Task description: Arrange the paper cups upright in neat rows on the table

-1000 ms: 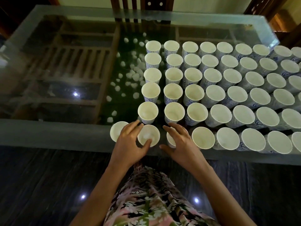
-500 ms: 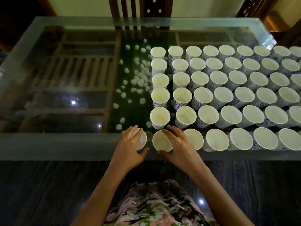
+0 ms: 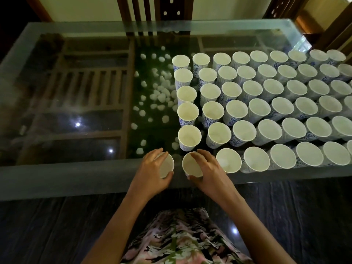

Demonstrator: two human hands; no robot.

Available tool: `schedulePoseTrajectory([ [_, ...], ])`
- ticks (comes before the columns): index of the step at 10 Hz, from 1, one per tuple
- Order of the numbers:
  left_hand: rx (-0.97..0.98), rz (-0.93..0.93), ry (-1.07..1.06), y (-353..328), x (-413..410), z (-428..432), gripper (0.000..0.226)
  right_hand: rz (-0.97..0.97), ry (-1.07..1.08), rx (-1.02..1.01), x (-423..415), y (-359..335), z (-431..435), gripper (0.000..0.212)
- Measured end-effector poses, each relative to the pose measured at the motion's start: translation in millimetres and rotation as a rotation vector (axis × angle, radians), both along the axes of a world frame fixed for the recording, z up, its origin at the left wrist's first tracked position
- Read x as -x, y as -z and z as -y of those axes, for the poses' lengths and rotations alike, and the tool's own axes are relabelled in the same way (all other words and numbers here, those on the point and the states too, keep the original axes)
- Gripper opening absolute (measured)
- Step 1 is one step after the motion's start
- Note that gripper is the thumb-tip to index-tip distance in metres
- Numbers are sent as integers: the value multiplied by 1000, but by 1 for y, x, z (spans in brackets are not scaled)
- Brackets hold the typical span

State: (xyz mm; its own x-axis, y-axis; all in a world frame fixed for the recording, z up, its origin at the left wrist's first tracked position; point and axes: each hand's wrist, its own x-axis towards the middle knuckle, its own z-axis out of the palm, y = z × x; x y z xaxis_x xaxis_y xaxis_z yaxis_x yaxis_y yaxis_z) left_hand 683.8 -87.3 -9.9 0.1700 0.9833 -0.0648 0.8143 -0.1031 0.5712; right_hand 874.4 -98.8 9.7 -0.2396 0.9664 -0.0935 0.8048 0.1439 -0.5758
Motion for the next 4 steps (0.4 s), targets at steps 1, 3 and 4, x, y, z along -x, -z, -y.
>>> schedulePoseTrajectory([
  [1, -8, 1, 6, -1, 1, 2, 62, -12, 2, -10, 2, 2, 1, 64],
  [3, 6, 13, 14, -2, 4, 5, 62, -11, 6, -8, 4, 2, 3, 67],
  [4, -22, 32, -9, -4, 3, 2, 62, -27, 31, 5, 3, 0, 0, 71],
])
